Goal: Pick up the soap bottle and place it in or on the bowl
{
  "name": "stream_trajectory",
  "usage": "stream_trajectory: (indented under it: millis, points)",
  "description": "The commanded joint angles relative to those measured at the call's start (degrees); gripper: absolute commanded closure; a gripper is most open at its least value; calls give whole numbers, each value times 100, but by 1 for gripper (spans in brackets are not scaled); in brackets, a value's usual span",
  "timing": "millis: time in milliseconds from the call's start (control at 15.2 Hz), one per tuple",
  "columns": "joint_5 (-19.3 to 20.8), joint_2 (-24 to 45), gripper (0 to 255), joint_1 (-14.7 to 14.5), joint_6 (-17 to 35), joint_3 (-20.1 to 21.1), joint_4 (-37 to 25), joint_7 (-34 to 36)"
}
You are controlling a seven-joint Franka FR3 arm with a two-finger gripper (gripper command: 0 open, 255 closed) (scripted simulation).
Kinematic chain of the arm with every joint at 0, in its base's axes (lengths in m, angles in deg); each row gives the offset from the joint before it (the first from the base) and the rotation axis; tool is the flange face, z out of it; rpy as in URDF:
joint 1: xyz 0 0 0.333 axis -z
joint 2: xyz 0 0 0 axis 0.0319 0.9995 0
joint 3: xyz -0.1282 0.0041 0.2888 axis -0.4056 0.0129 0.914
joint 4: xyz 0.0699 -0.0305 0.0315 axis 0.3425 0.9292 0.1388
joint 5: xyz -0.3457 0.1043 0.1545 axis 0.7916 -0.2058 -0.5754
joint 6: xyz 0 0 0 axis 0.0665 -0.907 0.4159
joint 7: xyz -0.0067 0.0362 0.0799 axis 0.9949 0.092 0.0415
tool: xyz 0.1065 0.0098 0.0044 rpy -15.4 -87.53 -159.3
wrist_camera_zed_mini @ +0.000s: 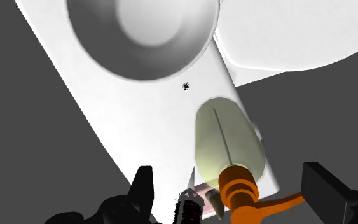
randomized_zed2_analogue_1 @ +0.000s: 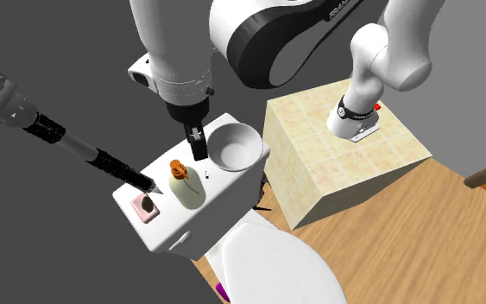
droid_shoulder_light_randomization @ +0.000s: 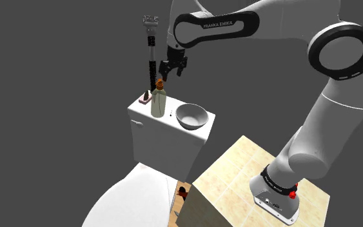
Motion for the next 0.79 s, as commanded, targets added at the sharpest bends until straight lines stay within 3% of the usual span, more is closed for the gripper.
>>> stream_trajectory:
  millis: [0, 264, 726]
  points:
    - [111, 514, 0, -69, -61, 17, -579, 149]
    - [287, 1447, 0, -203, -211, -8, -1669, 338]
    - [317, 1599, 0, -185, 249, -31, -1361, 361]
